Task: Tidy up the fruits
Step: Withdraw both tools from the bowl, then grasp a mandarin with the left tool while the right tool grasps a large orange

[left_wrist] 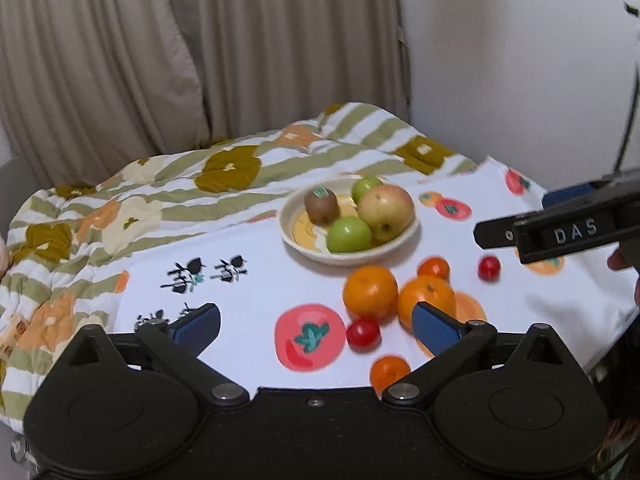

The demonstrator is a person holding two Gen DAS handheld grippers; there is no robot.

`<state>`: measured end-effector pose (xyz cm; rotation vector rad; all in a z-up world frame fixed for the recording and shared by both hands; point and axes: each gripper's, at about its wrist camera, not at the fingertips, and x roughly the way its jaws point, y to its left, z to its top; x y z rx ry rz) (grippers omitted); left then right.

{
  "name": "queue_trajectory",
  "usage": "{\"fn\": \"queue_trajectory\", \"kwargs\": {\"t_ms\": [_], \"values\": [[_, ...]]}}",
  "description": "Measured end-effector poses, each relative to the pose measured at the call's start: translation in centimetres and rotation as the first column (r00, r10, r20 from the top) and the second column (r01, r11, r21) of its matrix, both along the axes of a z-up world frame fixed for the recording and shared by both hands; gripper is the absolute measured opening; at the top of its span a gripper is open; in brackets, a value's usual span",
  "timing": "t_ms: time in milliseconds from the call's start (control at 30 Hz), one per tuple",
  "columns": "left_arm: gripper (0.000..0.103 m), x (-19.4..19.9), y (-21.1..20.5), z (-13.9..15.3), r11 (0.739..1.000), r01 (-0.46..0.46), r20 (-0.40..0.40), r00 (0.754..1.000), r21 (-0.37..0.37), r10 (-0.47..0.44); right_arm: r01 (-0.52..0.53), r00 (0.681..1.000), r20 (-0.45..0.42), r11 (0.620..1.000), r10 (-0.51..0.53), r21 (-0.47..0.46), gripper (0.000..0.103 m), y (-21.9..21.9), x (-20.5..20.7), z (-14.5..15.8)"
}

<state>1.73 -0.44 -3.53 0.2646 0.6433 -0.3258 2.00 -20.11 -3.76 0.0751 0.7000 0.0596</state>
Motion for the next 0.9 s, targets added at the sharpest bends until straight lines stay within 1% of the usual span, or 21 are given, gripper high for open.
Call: {"fn": "queue_trajectory", "kwargs": {"t_ms": [200, 333, 433, 533, 600, 733, 800, 900], "values": [[0.103, -0.4, -0.7, -3.4, 0.994, 0.098, -0.042, 0.994, 0.051, -0.096, 0.026, 0.999, -0.034, 1.0, -0.026, -0.005, 0.103, 0.6, -1.0, -2.7], [0.103, -0.1, -1.2, -5.4, 0.986, 0.16, -0.072, 0.985, 0.054, -0.156, 0.019, 0.998, -0.062, 1.0, -0.019, -0.004, 0.103, 1.0, -0.8, -4.5], [0.097, 0.5, -1.7, -6.8, 0.979, 0.197, -0.107, 0.976, 0.045, -0.191, 0.014, 0.997, -0.071, 1.0, -0.014, -0.004, 0.103, 1.3, -0.5, -5.7], [0.089, 1.1, -2.5, -8.1, 0.973, 0.226, -0.137, 0.966, 0.046, -0.218, 0.007, 0.997, -0.072, 1.0, -0.007, -0.001, 0.103, 1.5, -0.1, -6.9], [0.08, 1.3, -3.0, -8.8, 0.971, 0.234, -0.155, 0.962, 0.047, -0.224, 0.005, 0.997, -0.077, 1.0, -0.004, 0.009, 0.103, 1.5, 0.3, -7.4], [0.072, 1.8, -3.3, -9.6, 0.97, 0.24, -0.168, 0.958, 0.035, -0.231, 0.002, 0.996, -0.088, 1.0, 0.0, 0.016, 0.103, 1.6, 0.9, -8.6], [0.064, 2.0, -3.5, -9.9, 0.968, 0.249, -0.174, 0.955, 0.034, -0.24, -0.001, 0.996, -0.091, 1.0, 0.003, 0.021, 0.103, 1.8, 1.2, -8.9], [0.056, 2.3, -3.9, -10.1, 0.968, 0.25, -0.183, 0.954, 0.039, -0.239, -0.012, 0.995, -0.095, 1.0, 0.014, 0.019, 0.103, 2.1, 1.7, -9.3]]}}
